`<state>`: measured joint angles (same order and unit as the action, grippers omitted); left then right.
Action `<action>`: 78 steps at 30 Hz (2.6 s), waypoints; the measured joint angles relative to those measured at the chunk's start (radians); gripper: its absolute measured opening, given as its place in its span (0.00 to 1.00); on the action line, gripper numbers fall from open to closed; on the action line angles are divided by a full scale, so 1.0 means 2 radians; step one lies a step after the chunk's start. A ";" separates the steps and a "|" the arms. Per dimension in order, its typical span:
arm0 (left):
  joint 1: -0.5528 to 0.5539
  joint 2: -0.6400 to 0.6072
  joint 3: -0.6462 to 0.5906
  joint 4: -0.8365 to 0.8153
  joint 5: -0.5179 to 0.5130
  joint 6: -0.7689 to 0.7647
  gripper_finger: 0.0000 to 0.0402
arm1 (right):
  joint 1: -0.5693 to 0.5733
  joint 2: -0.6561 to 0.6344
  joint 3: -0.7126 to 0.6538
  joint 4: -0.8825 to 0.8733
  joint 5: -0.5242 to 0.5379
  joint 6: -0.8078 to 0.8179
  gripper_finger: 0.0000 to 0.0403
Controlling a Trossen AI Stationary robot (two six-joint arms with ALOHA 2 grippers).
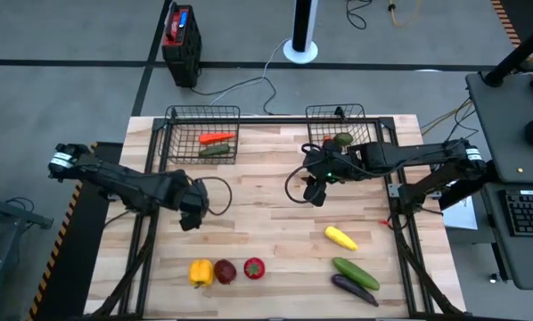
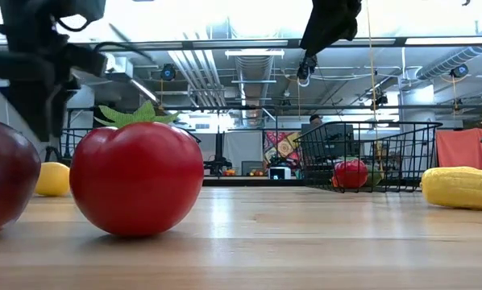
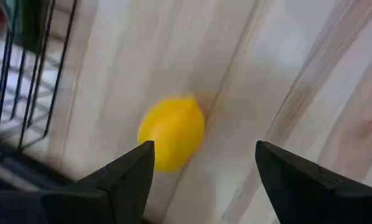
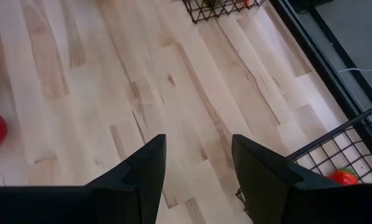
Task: Sort produce into baskets
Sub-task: Put the yellow lemon into the right black wire basket
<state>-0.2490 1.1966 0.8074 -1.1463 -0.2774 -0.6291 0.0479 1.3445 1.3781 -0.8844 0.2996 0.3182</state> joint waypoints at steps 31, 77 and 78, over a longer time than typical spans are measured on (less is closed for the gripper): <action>0.043 0.047 -0.021 0.011 0.013 0.063 0.65 | 0.000 0.000 0.000 0.000 -0.005 -0.020 0.44; 0.048 0.100 -0.038 0.024 0.017 -0.297 0.65 | 0.001 0.000 0.000 0.002 -0.006 -0.060 0.44; 0.048 0.100 -0.043 0.024 0.017 -0.297 0.65 | 0.001 0.000 0.000 0.002 -0.006 -0.060 0.44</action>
<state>-0.1524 1.3960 0.7217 -1.0991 -0.2432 -1.2232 0.0502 1.3445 1.3777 -0.8803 0.2878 0.1982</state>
